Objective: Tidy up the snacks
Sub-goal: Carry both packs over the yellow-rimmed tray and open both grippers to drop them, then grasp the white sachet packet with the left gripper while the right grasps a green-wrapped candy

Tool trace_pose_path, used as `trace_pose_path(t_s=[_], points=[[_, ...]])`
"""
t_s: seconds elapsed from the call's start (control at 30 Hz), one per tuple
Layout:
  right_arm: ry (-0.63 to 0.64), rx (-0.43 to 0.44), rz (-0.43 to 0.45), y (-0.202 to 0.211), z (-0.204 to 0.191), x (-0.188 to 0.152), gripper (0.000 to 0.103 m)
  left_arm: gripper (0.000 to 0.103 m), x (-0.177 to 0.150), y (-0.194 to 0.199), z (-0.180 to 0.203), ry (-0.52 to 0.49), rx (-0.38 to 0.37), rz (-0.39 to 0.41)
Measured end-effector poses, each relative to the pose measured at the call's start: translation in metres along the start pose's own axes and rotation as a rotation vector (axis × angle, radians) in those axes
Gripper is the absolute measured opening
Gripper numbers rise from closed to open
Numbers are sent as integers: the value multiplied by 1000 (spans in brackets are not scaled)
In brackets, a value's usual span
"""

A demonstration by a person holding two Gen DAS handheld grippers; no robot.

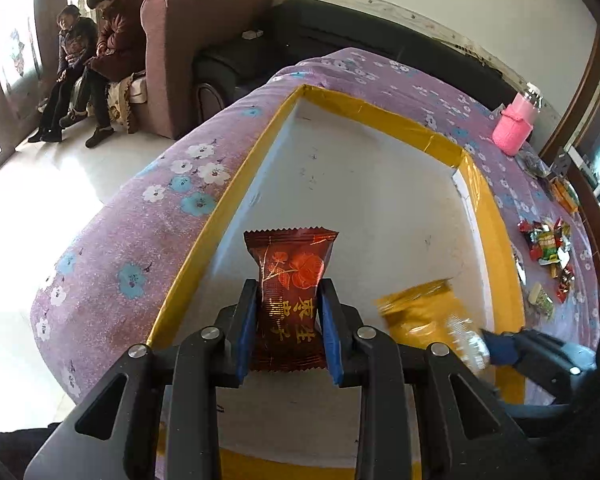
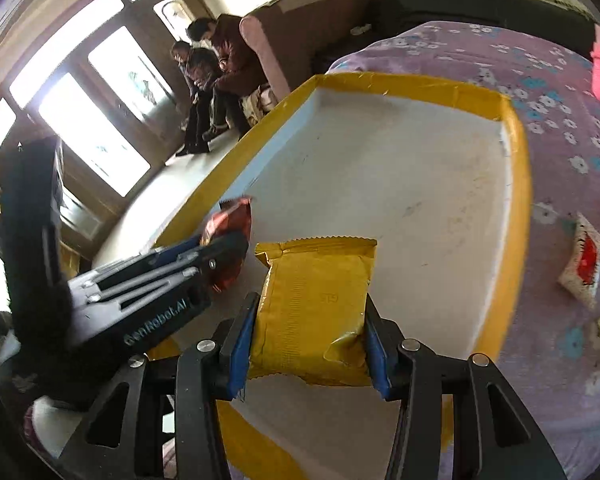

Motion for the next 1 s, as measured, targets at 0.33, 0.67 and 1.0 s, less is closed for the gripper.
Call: trace_pose_path(t_s=[0.33, 0.67, 1.0], points=[[18, 31, 78, 30, -1, -1, 56, 50, 12, 25, -6, 66, 21, 62], [-185, -55, 205, 109, 122, -27, 65, 57, 23, 55, 4, 111, -26, 142], [-339, -186, 205, 150, 232, -61, 67, 60, 13, 51, 106, -128, -120, 103]])
Point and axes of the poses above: each gripper's, at about its wrist camera, not at the fingertips, and y roughly against the way its jaws point, z to its right, x to its top, the point moved 7 cm from there along -y, roughly the way its jaws point, and after that the axes turned 5 degrees about -z, right-handed, at the moved point
